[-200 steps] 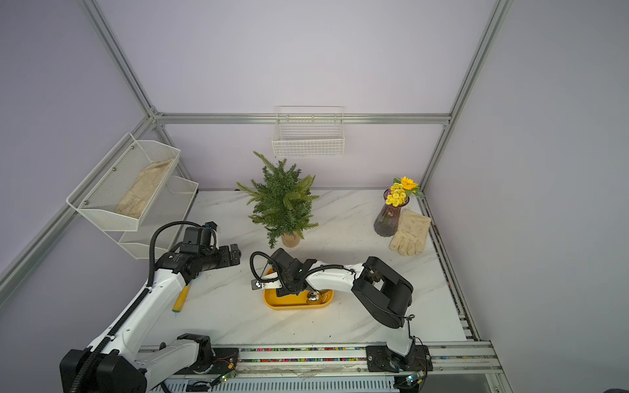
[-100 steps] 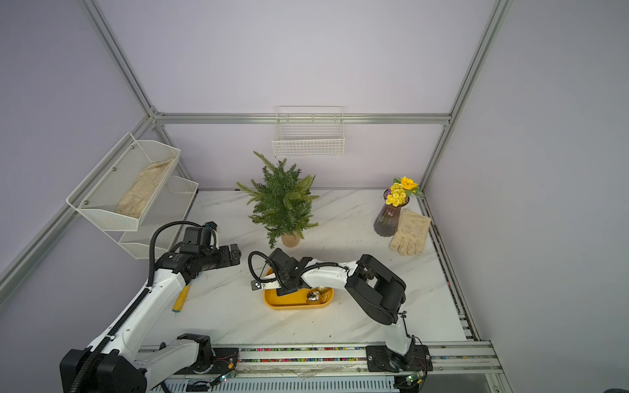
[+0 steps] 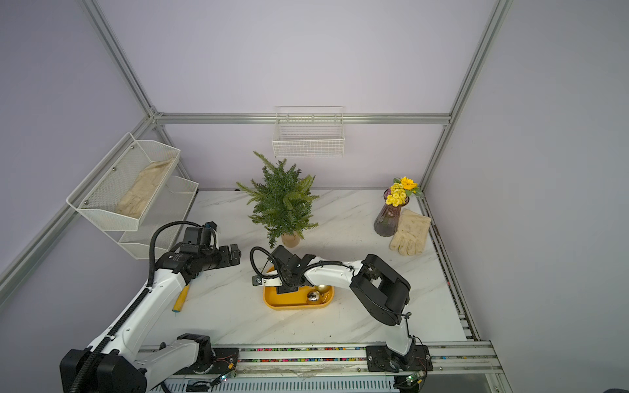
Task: Decorate the small christmas tree with ornaments
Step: Pick up an ornament from the container.
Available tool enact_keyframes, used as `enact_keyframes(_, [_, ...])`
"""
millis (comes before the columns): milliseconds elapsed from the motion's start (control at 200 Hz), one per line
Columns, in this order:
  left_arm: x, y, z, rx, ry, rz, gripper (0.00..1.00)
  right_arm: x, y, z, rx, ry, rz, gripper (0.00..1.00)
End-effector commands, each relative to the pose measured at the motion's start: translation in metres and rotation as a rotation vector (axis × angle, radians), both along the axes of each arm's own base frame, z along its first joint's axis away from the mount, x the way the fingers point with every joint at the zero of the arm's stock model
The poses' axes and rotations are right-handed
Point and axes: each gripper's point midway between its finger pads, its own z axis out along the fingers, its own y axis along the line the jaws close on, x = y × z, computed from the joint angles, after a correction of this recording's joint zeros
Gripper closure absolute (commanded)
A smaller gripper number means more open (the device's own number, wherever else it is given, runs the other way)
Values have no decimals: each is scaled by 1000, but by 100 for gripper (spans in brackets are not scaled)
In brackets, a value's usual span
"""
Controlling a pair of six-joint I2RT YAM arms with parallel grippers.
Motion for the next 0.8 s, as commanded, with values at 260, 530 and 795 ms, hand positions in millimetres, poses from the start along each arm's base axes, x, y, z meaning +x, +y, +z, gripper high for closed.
enact_keyframes(260, [11,-2,25,-13,-71,-18,0,-20,-14,105,367,242,-147,40])
enact_keyframes(530, [15,-28,50,-112,-181,-123,0,-25,-27,183,643,386,-256,40])
enact_keyframes(795, [1,-115,105,-207,-384,-428,0,-12,-44,248,892,502,-412,42])
